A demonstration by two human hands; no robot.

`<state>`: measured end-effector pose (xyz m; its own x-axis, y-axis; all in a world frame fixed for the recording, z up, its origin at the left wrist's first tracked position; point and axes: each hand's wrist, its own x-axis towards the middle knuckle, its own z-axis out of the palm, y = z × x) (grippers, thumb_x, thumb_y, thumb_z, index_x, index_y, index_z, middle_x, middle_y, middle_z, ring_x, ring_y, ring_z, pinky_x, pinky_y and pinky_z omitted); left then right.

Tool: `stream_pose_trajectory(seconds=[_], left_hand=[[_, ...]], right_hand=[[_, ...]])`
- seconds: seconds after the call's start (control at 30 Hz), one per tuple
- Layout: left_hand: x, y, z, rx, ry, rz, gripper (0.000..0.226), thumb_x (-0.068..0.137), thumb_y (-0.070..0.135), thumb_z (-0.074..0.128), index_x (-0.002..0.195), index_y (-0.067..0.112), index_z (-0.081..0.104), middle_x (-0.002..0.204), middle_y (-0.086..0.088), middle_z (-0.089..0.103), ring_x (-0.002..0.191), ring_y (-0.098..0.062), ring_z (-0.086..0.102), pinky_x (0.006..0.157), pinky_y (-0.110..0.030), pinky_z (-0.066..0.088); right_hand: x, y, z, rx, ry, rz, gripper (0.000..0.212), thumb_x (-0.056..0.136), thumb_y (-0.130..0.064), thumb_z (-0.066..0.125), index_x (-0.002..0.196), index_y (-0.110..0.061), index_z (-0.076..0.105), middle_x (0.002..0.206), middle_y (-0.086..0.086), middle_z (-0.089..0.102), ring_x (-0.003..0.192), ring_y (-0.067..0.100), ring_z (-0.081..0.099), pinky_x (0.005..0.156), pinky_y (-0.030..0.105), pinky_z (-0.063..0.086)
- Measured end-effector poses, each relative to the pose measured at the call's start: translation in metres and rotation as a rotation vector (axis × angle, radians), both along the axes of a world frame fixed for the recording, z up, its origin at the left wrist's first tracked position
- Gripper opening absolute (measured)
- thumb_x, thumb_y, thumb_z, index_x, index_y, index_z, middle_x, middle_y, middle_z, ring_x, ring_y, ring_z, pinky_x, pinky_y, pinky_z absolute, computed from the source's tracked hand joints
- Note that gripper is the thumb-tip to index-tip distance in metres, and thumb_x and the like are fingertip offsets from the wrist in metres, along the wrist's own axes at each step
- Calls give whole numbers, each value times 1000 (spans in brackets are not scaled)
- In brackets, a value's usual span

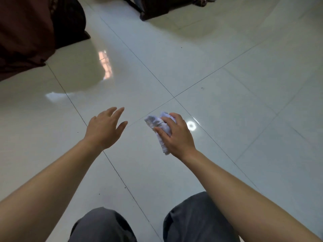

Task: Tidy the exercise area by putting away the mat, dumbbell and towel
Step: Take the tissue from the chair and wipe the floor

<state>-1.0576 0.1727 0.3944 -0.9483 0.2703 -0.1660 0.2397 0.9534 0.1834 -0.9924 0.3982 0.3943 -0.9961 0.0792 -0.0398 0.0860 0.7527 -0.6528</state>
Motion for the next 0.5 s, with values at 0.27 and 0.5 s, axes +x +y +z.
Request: stream_pose_trajectory(seconds=[0.27, 0.5], left_hand=[[34, 7, 208, 27, -29, -74, 56, 95, 49, 32, 146, 28, 24, 150, -4, 34, 132, -28, 39, 104, -48, 37], [71, -22, 399, 100, -2, -3, 56, 95, 49, 32, 146, 28, 24, 148, -4, 36, 132, -26, 39, 104, -47, 37]], right_hand=[[29, -15, 217, -2, -7, -38, 35, 89, -45, 54, 116, -23, 58, 133, -6, 44, 118, 17, 46, 91, 38, 46], [60, -56, 391, -34, -8, -14, 40, 89, -49, 52, 122, -25, 55, 132, -8, 43, 118, 12, 45, 92, 33, 46]])
